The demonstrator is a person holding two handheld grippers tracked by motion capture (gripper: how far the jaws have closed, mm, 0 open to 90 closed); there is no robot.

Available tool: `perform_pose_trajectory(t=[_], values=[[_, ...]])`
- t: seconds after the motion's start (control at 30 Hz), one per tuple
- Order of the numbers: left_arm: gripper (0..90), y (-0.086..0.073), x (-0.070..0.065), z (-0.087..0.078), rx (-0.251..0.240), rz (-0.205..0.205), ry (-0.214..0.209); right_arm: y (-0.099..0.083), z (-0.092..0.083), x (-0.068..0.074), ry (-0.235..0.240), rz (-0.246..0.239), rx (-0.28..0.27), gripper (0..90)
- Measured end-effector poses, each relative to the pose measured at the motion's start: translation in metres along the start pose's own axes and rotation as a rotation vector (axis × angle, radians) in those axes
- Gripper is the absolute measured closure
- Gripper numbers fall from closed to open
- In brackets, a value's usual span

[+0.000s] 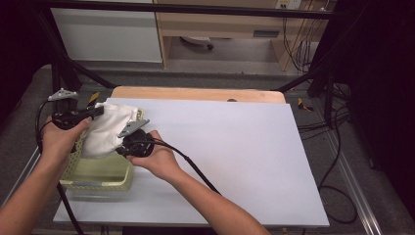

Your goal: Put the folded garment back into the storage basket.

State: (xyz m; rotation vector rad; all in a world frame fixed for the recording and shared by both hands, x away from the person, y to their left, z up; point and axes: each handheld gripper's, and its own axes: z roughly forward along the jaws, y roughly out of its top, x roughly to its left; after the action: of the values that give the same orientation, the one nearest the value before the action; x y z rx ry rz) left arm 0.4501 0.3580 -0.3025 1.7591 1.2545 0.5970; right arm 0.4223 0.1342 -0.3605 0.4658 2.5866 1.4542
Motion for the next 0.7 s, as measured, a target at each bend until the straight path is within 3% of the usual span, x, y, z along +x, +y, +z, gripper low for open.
perform_pose_trajectory(t=[0.7], values=[[81.2, -0.0083, 0.0083, 0.001, 0.017, -0.023, 0.006, -0.0035, 0.0067, 0.0054, 0.008, -0.01, 0.004, 79.4]])
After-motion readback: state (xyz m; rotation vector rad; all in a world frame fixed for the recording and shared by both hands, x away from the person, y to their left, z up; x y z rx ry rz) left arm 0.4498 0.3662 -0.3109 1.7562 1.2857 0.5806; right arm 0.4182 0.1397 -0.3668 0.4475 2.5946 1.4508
